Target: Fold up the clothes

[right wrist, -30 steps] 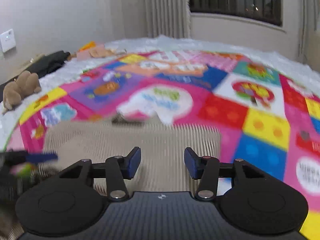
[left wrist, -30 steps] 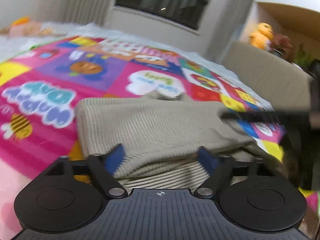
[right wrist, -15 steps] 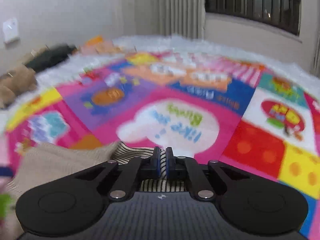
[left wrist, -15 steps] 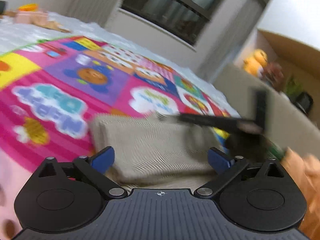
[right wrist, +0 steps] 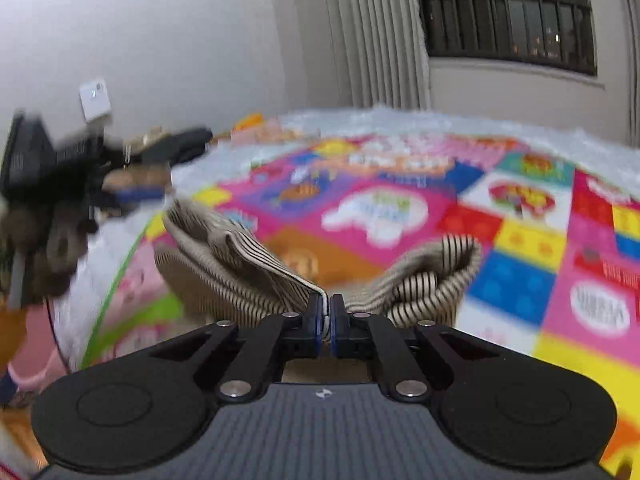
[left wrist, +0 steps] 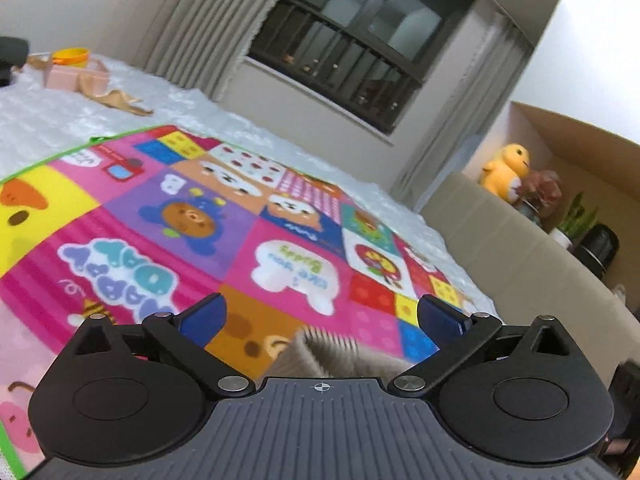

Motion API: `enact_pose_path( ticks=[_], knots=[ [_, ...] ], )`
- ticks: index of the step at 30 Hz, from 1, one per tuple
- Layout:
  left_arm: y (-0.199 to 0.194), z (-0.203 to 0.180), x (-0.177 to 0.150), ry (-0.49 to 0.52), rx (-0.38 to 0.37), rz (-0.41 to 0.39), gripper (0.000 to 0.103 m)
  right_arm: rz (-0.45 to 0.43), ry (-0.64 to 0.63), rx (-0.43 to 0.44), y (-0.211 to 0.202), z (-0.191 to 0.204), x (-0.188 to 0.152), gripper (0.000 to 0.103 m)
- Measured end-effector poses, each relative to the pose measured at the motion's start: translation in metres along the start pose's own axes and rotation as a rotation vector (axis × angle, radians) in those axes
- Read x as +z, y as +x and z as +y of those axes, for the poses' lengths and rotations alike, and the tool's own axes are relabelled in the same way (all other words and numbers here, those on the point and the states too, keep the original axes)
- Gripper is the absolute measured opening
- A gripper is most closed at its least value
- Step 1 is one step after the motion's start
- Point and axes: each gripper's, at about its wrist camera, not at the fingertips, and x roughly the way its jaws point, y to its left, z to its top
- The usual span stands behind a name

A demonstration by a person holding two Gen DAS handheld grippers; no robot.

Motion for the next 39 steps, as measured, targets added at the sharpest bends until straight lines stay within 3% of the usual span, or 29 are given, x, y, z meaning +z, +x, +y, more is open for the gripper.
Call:
enact_pose_path(
  ticks=[3, 5, 7, 9, 12, 15, 20, 22, 23, 24, 28, 35, 39],
  knots=[
    [0.004, -0.012, -0.011, 0.050, 0.007, 0.068, 0.103, 0.072, -0.020, -0.017, -0.005, 0.002, -0.025, 0.005],
    [0.007, -0.014, -0.022, 0.077, 0.019, 0.126, 0.103, 0.075, -0.035, 0.005, -0.017, 0.003, -0.032, 0.006],
    [0.009, -0.013, -0.031, 0.087, 0.024, 0.181, 0.103, 0.049, -0.031, 0.015, -0.033, 0.000, -0.030, 0.021],
    [0.009, -0.010, -0.040, 0.083, 0.023, 0.233, 0.103, -0.008, -0.015, -0.010, -0.049, -0.008, -0.019, 0.052],
    [0.010, -0.004, -0.050, 0.054, -0.005, 0.316, 0.103, -0.086, 0.041, -0.062, -0.063, -0.028, 0.002, 0.060],
    [0.015, 0.003, -0.061, -0.026, -0.074, 0.410, 0.103, -0.072, 0.129, -0.079, -0.048, -0.057, 0.018, 0.067],
    [0.036, 0.017, -0.076, -0.127, -0.067, 0.477, 0.103, 0.113, 0.297, -0.045, 0.018, -0.092, 0.010, 0.067],
    [0.043, 0.023, -0.078, -0.158, -0.073, 0.482, 0.097, 0.166, 0.301, -0.007, 0.035, -0.091, -0.003, 0.064],
    [0.048, 0.024, -0.076, -0.156, -0.078, 0.483, 0.091, 0.185, 0.292, 0.017, 0.041, -0.088, -0.009, 0.045],
    [0.053, 0.025, -0.075, -0.154, -0.084, 0.483, 0.075, 0.193, 0.263, 0.043, 0.046, -0.084, -0.011, 0.034],
    [0.079, 0.032, -0.067, -0.148, -0.095, 0.478, 0.055, 0.164, 0.199, 0.030, 0.061, -0.078, 0.000, 0.028],
    [0.128, 0.045, -0.020, -0.106, -0.063, 0.395, 0.043, 0.099, 0.254, 0.020, 0.112, -0.104, 0.035, 0.026],
    [0.126, 0.039, 0.000, -0.064, -0.054, 0.341, 0.039, 0.040, 0.275, 0.025, 0.120, -0.112, 0.050, 0.025]
  ],
)
